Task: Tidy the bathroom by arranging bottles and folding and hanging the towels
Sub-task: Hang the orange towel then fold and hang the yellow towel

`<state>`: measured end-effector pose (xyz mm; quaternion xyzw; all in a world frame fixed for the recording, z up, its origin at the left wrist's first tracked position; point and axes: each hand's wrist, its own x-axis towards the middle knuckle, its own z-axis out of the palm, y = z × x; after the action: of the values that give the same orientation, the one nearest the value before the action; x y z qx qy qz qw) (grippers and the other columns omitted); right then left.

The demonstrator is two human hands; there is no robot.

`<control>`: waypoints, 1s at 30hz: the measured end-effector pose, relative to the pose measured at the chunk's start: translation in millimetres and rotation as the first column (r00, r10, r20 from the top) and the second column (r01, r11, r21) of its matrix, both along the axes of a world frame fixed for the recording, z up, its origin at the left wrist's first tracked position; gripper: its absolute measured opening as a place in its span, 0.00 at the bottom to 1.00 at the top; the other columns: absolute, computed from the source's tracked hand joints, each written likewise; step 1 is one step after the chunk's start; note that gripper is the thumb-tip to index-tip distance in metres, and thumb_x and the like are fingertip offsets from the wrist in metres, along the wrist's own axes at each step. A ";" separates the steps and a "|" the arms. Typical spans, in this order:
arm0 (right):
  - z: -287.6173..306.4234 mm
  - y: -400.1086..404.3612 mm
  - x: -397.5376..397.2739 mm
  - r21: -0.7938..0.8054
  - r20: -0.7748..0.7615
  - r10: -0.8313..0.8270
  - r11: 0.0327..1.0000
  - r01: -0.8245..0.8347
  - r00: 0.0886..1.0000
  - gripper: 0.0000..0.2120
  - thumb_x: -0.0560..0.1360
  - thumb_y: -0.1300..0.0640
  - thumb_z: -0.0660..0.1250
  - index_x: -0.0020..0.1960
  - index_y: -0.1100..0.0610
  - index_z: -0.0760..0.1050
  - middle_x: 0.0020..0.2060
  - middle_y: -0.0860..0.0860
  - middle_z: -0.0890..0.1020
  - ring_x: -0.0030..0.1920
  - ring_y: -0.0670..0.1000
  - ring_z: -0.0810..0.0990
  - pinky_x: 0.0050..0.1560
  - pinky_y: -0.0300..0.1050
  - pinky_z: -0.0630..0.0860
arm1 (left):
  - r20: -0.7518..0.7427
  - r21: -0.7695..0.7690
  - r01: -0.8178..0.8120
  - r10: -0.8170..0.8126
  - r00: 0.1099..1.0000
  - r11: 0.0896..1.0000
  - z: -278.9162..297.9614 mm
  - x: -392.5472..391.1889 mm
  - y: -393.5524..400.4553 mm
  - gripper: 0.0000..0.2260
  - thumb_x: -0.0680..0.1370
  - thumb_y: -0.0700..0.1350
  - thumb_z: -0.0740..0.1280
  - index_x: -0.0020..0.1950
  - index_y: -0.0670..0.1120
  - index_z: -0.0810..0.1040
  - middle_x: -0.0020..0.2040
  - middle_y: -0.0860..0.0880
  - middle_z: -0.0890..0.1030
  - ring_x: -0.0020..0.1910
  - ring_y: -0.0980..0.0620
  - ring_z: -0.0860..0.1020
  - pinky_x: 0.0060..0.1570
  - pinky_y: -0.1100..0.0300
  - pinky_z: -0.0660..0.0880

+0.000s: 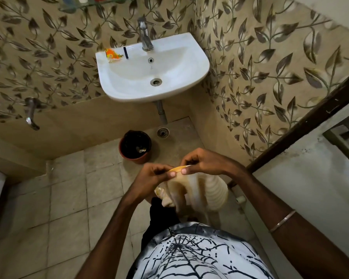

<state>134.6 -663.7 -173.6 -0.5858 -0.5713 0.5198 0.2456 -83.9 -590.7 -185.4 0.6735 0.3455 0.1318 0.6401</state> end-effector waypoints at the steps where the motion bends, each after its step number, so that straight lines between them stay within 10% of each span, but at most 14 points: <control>1: 0.6 -1.8 4.1 -0.019 0.014 0.011 1.000 -0.011 1.000 0.04 0.75 0.53 0.73 0.49 0.53 0.85 0.43 0.55 0.85 0.41 0.49 0.79 0.45 0.47 0.73 | 0.001 0.027 -0.019 0.019 1.000 0.999 2.6 -1.3 0.7 0.07 0.75 0.34 0.71 0.51 0.37 0.85 0.45 0.44 0.87 0.44 0.54 0.83 0.46 0.63 0.78; 13: -14.4 -36.2 70.2 -0.183 0.171 -0.080 0.977 0.112 0.982 0.06 0.76 0.50 0.72 0.43 0.51 0.84 0.34 0.44 0.83 0.36 0.41 0.79 0.43 0.42 0.72 | 0.156 0.041 -0.314 0.304 0.940 0.949 16.2 -33.6 18.5 0.07 0.75 0.32 0.68 0.42 0.40 0.84 0.40 0.43 0.84 0.41 0.49 0.81 0.42 0.56 0.76; 26: -15.5 -26.1 55.1 0.146 0.013 -0.520 0.846 0.513 0.854 0.08 0.83 0.60 0.61 0.51 0.51 0.78 0.46 0.47 0.81 0.45 0.43 0.78 0.47 0.43 0.72 | 0.152 0.205 -0.413 0.388 0.909 0.887 13.4 -36.7 24.3 0.07 0.76 0.34 0.69 0.44 0.43 0.85 0.42 0.46 0.85 0.44 0.49 0.82 0.46 0.53 0.78; 30: 9.9 -16.8 24.5 0.187 -0.037 -0.418 0.889 0.418 0.907 0.14 0.82 0.58 0.64 0.65 0.46 0.76 0.57 0.38 0.79 0.53 0.33 0.78 0.52 0.32 0.72 | 0.137 0.320 -0.368 0.341 0.930 0.873 15.3 -24.0 19.4 0.04 0.74 0.34 0.72 0.46 0.42 0.86 0.42 0.46 0.84 0.44 0.51 0.82 0.45 0.51 0.80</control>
<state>159.1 -680.5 -163.7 -0.6697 -0.4797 0.3963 0.4054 -107.9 -571.3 -170.1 0.6935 0.4103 0.3301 0.4916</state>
